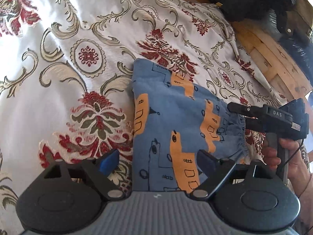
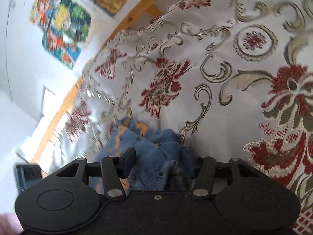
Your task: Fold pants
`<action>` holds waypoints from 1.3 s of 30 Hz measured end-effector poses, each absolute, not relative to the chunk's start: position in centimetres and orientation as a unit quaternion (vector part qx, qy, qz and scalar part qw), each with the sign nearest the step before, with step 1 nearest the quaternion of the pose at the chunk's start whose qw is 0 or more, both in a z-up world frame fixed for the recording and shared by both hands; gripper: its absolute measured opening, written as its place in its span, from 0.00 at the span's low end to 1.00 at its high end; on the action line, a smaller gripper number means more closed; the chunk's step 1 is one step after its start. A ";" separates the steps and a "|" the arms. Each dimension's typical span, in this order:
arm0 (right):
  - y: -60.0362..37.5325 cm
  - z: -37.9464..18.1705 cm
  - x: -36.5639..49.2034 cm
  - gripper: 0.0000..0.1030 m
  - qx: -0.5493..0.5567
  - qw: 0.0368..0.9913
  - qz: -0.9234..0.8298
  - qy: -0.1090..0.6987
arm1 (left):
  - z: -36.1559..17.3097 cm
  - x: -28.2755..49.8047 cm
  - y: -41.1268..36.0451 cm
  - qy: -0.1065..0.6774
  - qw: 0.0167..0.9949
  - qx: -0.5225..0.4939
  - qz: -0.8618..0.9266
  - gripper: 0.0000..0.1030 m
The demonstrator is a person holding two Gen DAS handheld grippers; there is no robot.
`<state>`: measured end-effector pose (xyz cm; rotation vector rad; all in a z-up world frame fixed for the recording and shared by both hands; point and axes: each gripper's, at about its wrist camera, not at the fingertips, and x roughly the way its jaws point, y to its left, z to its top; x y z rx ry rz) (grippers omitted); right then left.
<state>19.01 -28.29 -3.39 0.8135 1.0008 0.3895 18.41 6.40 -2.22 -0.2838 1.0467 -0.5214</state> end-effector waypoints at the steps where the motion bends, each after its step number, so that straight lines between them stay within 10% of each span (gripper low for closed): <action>1: -28.0 -3.2 19.0 0.51 0.364 0.786 0.180 0.466 | -2.3 18.4 6.4 0.494 0.825 -0.132 -0.242 0.85; 16: -25.1 -0.7 17.5 0.23 0.267 0.841 0.145 0.448 | -0.3 16.4 3.6 0.491 0.851 -0.035 -0.184 0.26; 39: -21.0 5.8 12.4 0.21 0.064 0.909 0.132 0.390 | 3.1 11.5 -0.8 0.495 0.859 -0.009 -0.131 0.20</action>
